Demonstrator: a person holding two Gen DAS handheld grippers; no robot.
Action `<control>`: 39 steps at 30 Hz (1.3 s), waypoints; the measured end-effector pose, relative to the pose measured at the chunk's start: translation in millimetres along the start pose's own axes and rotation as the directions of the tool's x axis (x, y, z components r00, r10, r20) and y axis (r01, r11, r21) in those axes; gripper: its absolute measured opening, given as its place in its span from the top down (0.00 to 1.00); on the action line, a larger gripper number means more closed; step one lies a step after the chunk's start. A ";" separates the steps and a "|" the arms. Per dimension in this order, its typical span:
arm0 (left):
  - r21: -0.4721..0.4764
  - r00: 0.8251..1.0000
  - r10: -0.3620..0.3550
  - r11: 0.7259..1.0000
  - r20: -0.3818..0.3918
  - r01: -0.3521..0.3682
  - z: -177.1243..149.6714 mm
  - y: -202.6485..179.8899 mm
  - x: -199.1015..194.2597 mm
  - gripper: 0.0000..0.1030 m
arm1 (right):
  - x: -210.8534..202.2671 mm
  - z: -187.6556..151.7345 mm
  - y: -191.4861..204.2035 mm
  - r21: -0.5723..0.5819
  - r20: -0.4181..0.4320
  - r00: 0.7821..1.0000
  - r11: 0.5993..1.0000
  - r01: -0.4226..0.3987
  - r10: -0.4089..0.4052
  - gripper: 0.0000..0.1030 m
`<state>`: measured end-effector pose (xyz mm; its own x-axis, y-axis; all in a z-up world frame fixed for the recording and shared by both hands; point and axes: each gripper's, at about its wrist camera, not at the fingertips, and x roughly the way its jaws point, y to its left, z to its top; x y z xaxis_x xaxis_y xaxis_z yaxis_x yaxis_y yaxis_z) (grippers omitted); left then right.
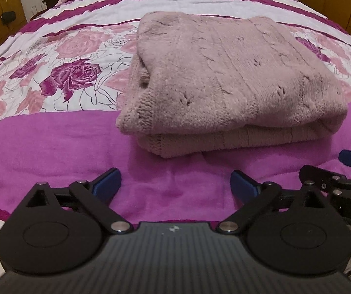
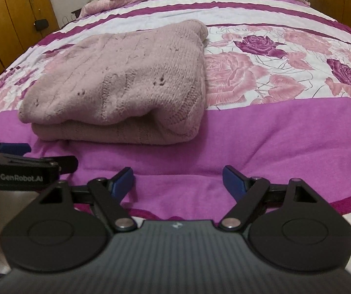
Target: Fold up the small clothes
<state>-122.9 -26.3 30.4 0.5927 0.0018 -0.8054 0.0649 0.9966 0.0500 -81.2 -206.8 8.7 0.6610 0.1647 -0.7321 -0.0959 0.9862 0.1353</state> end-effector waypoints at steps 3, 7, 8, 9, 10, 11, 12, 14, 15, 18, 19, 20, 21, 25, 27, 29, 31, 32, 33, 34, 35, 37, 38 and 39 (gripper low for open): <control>0.000 1.000 0.002 1.000 0.005 -0.002 -1.0 -0.4 0.2 0.03 | 0.3 -0.2 0.4 -0.005 0.001 1.000 1.000 0.002 -0.002 0.21; -0.005 1.000 -0.001 1.000 0.008 0.001 -2.1 0.4 0.0 0.03 | 1.0 -0.7 1.3 -0.011 0.001 1.000 1.000 0.006 -0.006 0.20; -0.005 1.000 -0.001 1.000 0.008 0.001 -2.1 0.5 0.1 0.03 | 1.0 -0.9 1.3 -0.012 0.001 1.000 1.000 0.006 -0.006 0.20; -0.006 1.000 -0.001 1.000 0.009 0.001 -2.3 0.5 0.0 0.03 | 0.8 -0.9 1.4 -0.012 0.001 1.000 1.000 0.006 -0.006 0.20; -0.008 1.000 -0.002 1.000 0.008 0.002 -2.3 0.7 0.2 0.03 | 0.8 -1.0 1.4 -0.012 0.001 1.000 1.000 0.006 -0.006 0.20; -0.009 1.000 -0.003 1.000 0.008 0.003 -2.4 0.7 0.4 0.03 | 0.8 -1.1 1.5 -0.012 0.001 1.000 1.000 0.006 -0.006 0.20; -0.010 1.000 -0.004 1.000 0.007 0.004 -2.5 0.9 0.6 0.03 | 0.7 -1.1 1.6 -0.012 0.001 1.000 1.000 0.006 -0.006 0.20; -0.012 1.000 -0.004 1.000 0.007 0.004 -2.5 1.2 0.9 0.03 | 0.8 -1.0 1.6 -0.012 0.001 1.000 1.000 0.006 -0.006 0.20; -0.011 1.000 -0.004 1.000 0.006 0.004 -2.4 1.1 1.1 0.03 | 0.9 -1.0 1.7 -0.012 0.001 1.000 1.000 0.007 -0.007 0.20; -0.010 1.000 -0.003 1.000 0.004 0.003 -2.5 0.8 1.7 0.03 | 2.0 -1.0 1.7 -0.013 -0.003 1.000 1.000 0.007 -0.008 0.20; -0.010 1.000 -0.004 1.000 0.003 0.004 -2.5 1.0 2.0 0.03 | 2.2 -1.1 1.8 -0.014 -0.003 1.000 1.000 0.008 -0.008 0.20; -0.010 1.000 -0.005 1.000 0.004 0.005 -2.5 1.3 2.2 0.03 | 2.3 -1.2 1.8 -0.016 -0.004 1.000 1.000 0.009 -0.009 0.20; -0.010 1.000 -0.004 1.000 0.004 0.004 -2.5 1.3 2.3 0.03 | 2.4 -1.3 1.7 -0.016 -0.004 1.000 1.000 0.009 -0.009 0.20; -0.006 1.000 -0.003 1.000 0.007 0.003 -3.2 1.0 2.3 0.03 | 1.7 -2.1 2.3 -0.016 0.003 1.000 1.000 0.008 -0.008 0.20; -0.008 1.000 -0.006 1.000 0.009 0.006 -3.4 1.8 2.7 0.03 | 1.9 -2.2 2.0 -0.015 0.004 1.000 1.000 0.008 -0.007 0.20; -0.010 1.000 -0.009 1.000 0.008 0.009 -3.3 2.3 3.0 0.03 | 2.6 -1.6 3.2 -0.021 -0.001 1.000 1.000 0.013 -0.013 0.20; -0.010 1.000 -0.010 1.000 0.007 0.010 -3.0 2.2 3.4 0.03 | 2.9 -2.0 3.7 -0.027 -0.002 1.000 1.000 0.017 -0.017 0.20; -0.009 1.000 -0.009 1.000 0.007 0.009 -3.0 2.0 3.4 0.03 | 2.8 -2.2 3.5 -0.027 -0.001 1.000 1.000 0.016 -0.016 0.20; -0.009 1.000 -0.009 1.000 0.008 0.009 -3.3 1.9 3.2 0.03 | 2.8 -2.5 2.7 -0.025 0.001 1.000 1.000 0.015 -0.015 0.20; -0.008 1.000 -0.009 1.000 0.007 0.009 -3.5 1.7 3.0 0.03 | 2.6 -2.7 2.2 -0.022 0.002 1.000 1.000 0.012 -0.012 0.20; -0.007 1.000 -0.010 1.000 0.007 0.010 -3.6 1.9 2.7 0.03 | 2.4 -2.8 1.5 -0.019 0.004 1.000 1.000 0.010 -0.010 0.20; -0.006 1.000 -0.010 1.000 0.008 0.010 -4.1 1.8 2.5 0.03 | 2.1 -3.5 0.9 -0.015 0.008 1.000 1.000 0.006 -0.006 0.20; -0.005 1.000 -0.010 1.000 0.009 0.010 -4.6 1.9 2.4 0.03 | 2.2 -3.9 0.6 -0.013 0.010 1.000 1.000 0.005 -0.005 0.20; -0.004 1.000 -0.009 1.000 0.011 0.009 -4.9 1.7 2.5 0.03 | 2.4 -3.9 0.4 -0.012 0.010 1.000 1.000 0.005 -0.004 0.20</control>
<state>-125.3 -24.2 25.5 0.6008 -0.0083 -0.7994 0.0670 0.9970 0.0400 -82.5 -205.9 4.4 0.6687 0.1602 -0.7261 -0.1018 0.9871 0.1240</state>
